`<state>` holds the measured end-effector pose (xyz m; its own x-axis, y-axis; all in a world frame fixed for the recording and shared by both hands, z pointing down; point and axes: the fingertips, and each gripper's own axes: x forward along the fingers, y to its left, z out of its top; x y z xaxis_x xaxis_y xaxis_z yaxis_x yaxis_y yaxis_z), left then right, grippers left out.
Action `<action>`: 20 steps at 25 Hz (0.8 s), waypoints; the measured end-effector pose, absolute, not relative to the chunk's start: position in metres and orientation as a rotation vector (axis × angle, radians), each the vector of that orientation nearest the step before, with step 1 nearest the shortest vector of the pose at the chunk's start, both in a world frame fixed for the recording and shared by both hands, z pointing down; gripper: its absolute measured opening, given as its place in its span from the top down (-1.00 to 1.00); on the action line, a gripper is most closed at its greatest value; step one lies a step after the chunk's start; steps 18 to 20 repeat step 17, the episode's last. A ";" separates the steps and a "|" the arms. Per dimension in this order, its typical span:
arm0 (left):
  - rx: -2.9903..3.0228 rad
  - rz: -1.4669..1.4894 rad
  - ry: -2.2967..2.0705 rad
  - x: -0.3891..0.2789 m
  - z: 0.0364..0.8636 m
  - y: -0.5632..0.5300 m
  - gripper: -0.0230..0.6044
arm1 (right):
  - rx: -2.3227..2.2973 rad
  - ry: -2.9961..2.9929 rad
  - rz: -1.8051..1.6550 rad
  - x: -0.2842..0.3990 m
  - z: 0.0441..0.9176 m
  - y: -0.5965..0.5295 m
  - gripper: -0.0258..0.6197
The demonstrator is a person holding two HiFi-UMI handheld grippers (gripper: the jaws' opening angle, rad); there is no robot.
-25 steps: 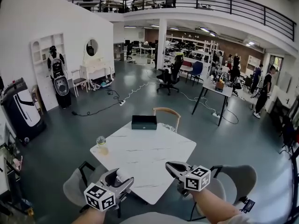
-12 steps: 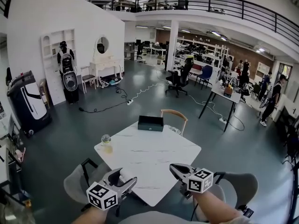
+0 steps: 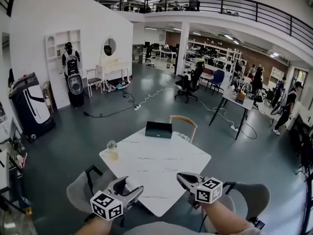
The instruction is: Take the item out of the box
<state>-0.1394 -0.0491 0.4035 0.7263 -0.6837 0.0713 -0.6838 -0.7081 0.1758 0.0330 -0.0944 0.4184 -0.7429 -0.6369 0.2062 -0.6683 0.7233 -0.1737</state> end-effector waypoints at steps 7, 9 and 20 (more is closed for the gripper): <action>2.736 0.000 -1.099 -0.143 0.404 -0.046 -0.02 | 1.051 -2.798 0.359 0.029 0.419 -0.092 0.90; 2.734 0.000 -1.099 -0.143 0.403 -0.045 -0.02 | 1.050 -2.797 0.363 0.028 0.420 -0.092 0.90; 2.735 0.001 -1.096 -0.141 0.405 -0.044 -0.02 | 1.044 -2.800 0.351 0.028 0.421 -0.092 0.90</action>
